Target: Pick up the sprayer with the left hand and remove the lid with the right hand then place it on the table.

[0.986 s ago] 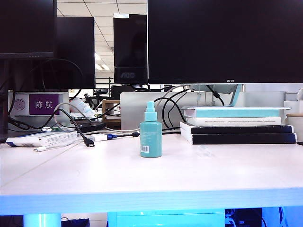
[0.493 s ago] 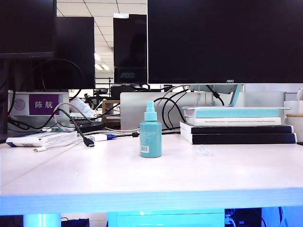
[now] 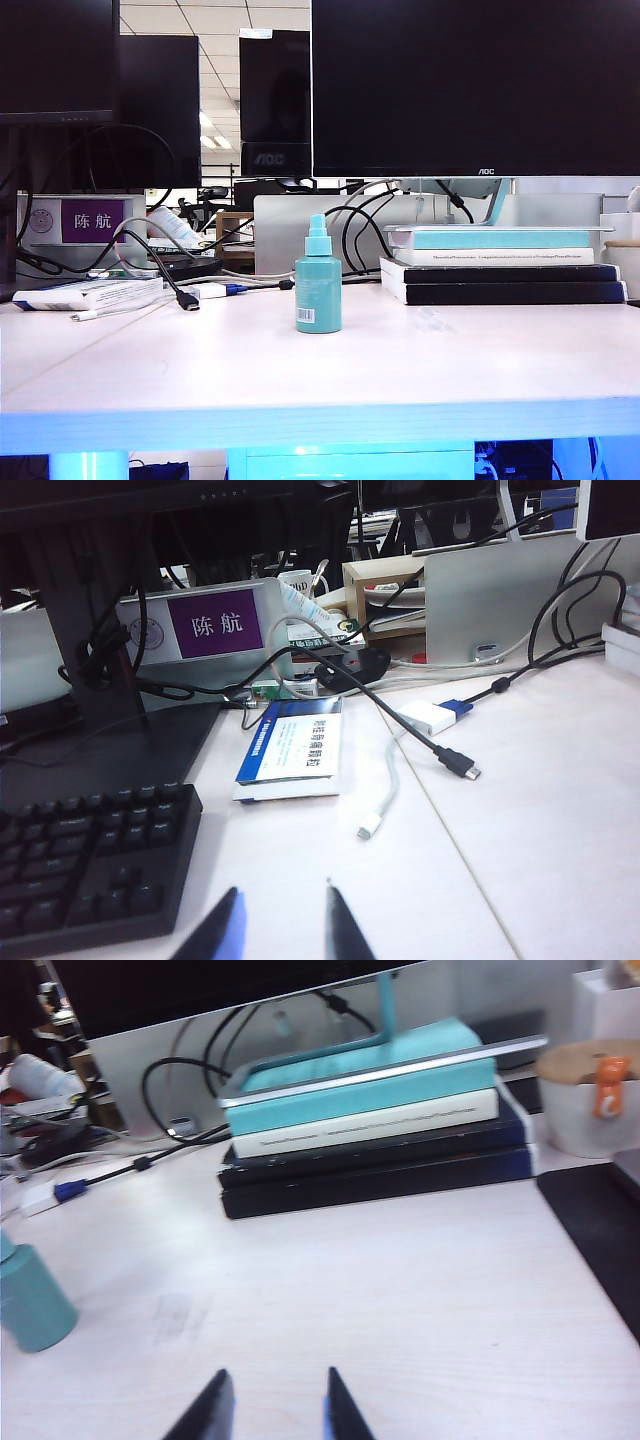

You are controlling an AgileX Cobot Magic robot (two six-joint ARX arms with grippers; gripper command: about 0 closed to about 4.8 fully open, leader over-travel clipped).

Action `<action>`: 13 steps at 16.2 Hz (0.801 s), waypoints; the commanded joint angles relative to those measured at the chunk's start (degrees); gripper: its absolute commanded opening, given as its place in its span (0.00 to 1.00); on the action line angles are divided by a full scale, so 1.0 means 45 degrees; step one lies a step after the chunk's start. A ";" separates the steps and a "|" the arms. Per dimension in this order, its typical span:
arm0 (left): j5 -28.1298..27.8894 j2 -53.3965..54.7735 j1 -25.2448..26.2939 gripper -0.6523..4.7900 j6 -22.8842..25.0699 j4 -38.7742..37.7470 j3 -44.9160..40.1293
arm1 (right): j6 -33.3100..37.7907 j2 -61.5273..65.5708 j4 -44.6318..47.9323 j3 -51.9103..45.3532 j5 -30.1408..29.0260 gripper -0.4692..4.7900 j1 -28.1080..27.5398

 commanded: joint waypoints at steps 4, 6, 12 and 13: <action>0.0000 -0.0029 -0.0010 0.11 -0.0559 0.0296 0.0024 | 0.0005 -0.0010 0.0840 -0.0024 0.0398 0.09 -0.0024; 0.0000 -0.0029 -0.0010 0.11 -0.0559 0.0296 0.0024 | 0.0005 -0.0010 0.0840 -0.0024 0.0398 0.09 -0.0024; 0.0000 -0.0024 -0.0010 0.11 -0.0559 0.0296 0.0024 | 0.0005 -0.0010 0.0835 -0.0024 0.0398 0.09 -0.0024; 0.0000 -0.0029 -0.0010 0.11 -0.0559 0.0296 0.0024 | 0.0005 -0.0010 0.0840 -0.0024 0.0398 0.09 -0.0024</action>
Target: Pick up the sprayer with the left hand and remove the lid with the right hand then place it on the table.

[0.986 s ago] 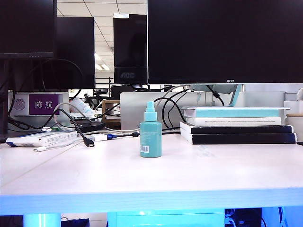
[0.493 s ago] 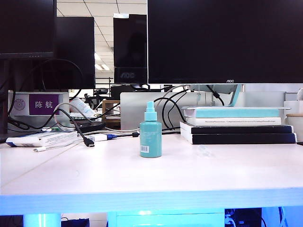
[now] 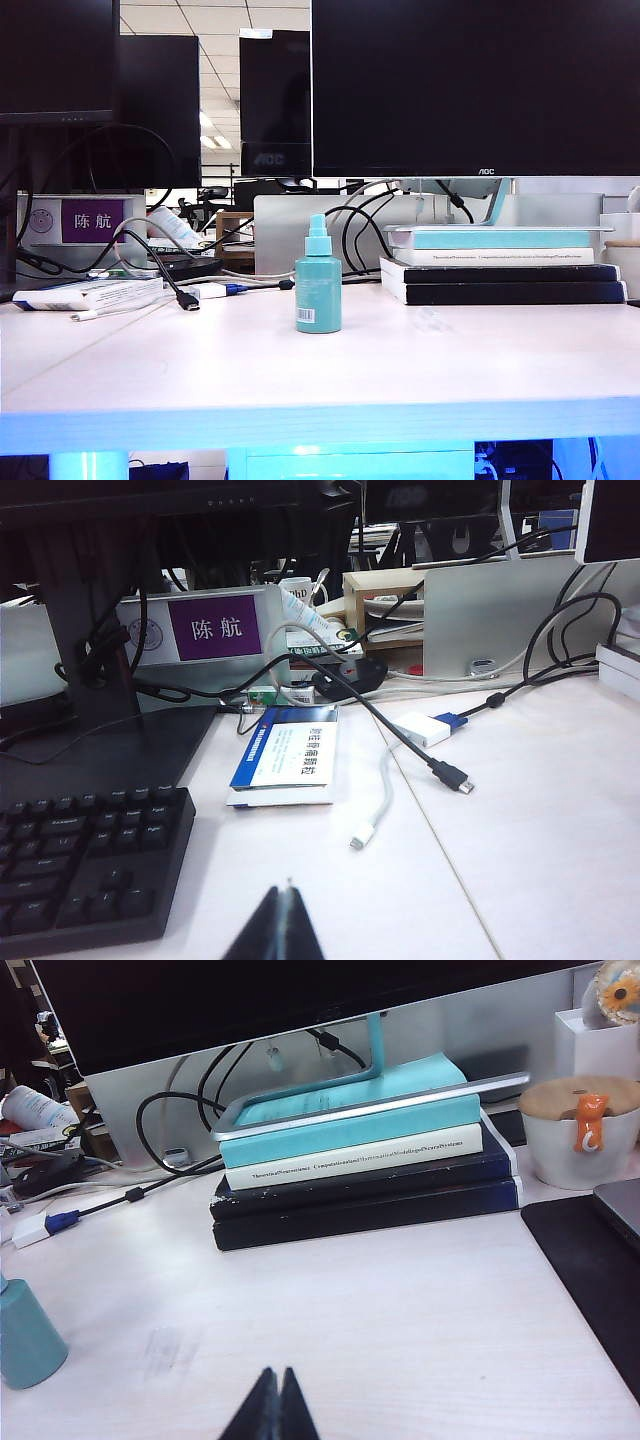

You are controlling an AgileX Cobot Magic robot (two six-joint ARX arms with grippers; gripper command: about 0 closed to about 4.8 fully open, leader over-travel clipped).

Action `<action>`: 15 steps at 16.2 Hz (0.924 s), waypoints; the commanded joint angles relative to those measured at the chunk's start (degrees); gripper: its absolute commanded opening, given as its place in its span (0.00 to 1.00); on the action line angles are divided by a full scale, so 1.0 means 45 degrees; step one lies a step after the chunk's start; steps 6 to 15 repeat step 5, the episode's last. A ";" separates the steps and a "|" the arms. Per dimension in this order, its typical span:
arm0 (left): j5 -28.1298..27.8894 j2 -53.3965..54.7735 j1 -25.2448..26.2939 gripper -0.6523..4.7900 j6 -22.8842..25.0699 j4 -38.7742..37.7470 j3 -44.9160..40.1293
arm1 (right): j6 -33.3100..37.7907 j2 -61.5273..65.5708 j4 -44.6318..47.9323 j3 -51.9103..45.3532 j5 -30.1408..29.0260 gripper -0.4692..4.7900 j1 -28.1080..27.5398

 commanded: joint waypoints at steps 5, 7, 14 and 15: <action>0.0078 -0.0029 -0.0602 0.11 -0.0039 0.0102 0.0024 | 0.0000 -0.0010 0.0194 -0.0024 0.0029 0.09 0.0010; 0.0078 -0.0029 -0.0602 0.11 -0.0039 0.0102 0.0024 | 0.0000 -0.0010 0.0194 -0.0024 0.0029 0.09 0.0010; 0.0078 -0.0029 -0.0602 0.11 -0.0039 0.0102 0.0024 | 0.0000 -0.0010 0.0194 -0.0024 0.0029 0.09 0.0010; 0.0078 -0.0029 -0.0602 0.11 -0.0039 0.0102 0.0024 | 0.0000 -0.0010 0.0194 -0.0024 0.0029 0.09 0.0010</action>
